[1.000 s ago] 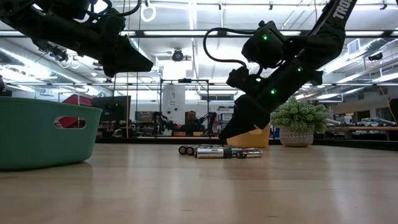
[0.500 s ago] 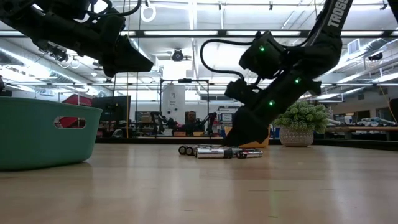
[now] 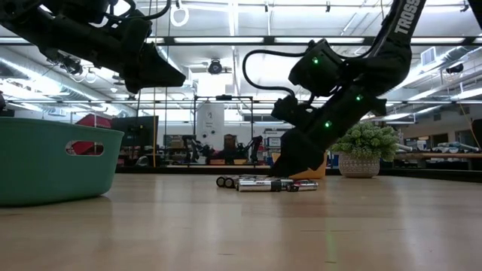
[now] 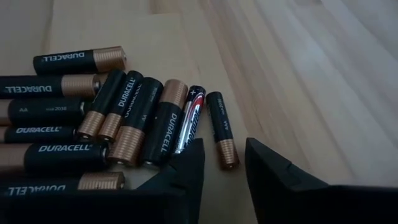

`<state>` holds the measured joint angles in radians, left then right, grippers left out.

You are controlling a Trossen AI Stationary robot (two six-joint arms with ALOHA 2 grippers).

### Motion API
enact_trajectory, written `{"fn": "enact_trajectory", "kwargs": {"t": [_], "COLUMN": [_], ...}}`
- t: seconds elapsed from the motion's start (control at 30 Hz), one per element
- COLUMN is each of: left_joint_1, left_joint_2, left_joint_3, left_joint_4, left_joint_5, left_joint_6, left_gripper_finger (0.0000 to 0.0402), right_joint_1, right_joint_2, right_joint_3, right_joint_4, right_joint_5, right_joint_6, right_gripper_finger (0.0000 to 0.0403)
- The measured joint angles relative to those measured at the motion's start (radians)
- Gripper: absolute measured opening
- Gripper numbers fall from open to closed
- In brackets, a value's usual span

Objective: Sort batteries
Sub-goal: Put the black battery into the yellow bin

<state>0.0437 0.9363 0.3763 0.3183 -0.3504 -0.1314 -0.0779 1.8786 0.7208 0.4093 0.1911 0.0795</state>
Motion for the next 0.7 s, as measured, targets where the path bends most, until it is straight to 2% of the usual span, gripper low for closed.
{"fn": "enact_trajectory", "kwargs": {"t": [0.3, 0.7], "left_joint_1": [0.000, 0.000], "left_joint_2": [0.000, 0.000], "left_joint_3": [0.000, 0.000], "left_joint_4": [0.000, 0.003], "left_joint_5": [0.000, 0.000], "left_joint_6": [-0.002, 0.003], "left_gripper_finger": [0.0119, 0.0119], "right_joint_1": [-0.033, -0.034], "right_joint_2": [0.000, -0.049], "right_joint_3": [0.000, -0.006], "right_joint_4": [-0.009, -0.035], "right_joint_5": [-0.088, -0.091], "right_joint_6": [-0.004, -0.021], "right_gripper_finger": [0.0013, 0.0007]}}
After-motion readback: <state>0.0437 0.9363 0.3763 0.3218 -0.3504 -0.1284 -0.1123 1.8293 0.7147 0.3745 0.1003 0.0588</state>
